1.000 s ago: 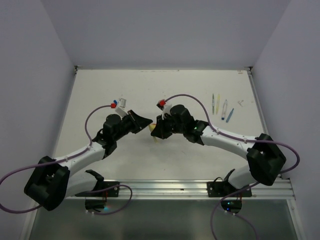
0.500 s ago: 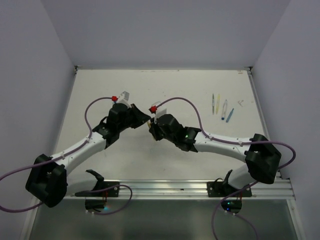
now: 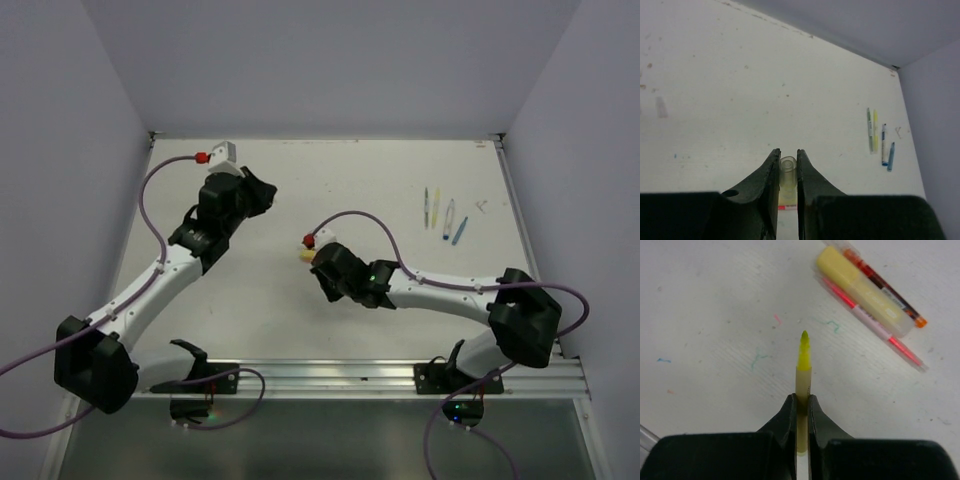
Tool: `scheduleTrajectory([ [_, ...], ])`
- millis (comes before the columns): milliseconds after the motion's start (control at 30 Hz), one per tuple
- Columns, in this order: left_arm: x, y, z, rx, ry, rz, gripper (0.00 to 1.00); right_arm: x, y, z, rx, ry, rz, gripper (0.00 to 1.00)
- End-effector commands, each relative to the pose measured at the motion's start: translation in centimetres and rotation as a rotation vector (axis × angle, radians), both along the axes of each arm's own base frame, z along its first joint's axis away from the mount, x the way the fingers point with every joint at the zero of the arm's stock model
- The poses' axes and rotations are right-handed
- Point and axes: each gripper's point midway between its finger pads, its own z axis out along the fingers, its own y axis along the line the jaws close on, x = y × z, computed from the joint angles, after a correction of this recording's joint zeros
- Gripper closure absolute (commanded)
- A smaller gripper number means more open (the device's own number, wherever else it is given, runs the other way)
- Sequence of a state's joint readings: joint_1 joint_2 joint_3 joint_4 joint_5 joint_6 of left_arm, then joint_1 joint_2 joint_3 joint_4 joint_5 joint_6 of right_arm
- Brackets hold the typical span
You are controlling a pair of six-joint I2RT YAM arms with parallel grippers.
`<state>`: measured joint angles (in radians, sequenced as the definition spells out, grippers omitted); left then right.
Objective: Open the pen caps
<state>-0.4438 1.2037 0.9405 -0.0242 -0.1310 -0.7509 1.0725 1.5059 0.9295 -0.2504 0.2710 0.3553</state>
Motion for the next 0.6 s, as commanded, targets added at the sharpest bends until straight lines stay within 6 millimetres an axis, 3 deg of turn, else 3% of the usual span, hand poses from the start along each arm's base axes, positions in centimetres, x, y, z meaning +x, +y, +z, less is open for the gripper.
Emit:
scheduleTrajectory([
  [0,-1.0,3.2,-5.7,0.207,0.129,0.015,1.00,3.6,-3.4,2.9,0.040,-0.020,-0.146,1.00],
  [67,-1.1,3.6,-7.5,0.210,0.160,-0.023,1.00,5.7,-6.1,3.7,0.068,-0.023,-0.227,1.00],
  [100,-1.6,4.3,-9.4,0.218,0.199,-0.020,1.00,6.1,-7.2,3.6,0.067,-0.017,-0.253,1.00],
  [167,-1.4,5.5,-10.4,0.225,0.206,-0.004,1.00,7.3,-10.2,3.6,0.035,-0.019,-0.333,1.00],
  [333,-0.7,7.0,-14.2,0.341,0.316,0.003,1.00,9.0,-17.3,1.7,-0.070,0.012,-0.527,1.00],
  [567,-0.2,7.9,-18.4,0.432,0.421,-0.009,1.00,10.4,-23.2,-1.2,-0.150,0.092,-0.700,1.00],
])
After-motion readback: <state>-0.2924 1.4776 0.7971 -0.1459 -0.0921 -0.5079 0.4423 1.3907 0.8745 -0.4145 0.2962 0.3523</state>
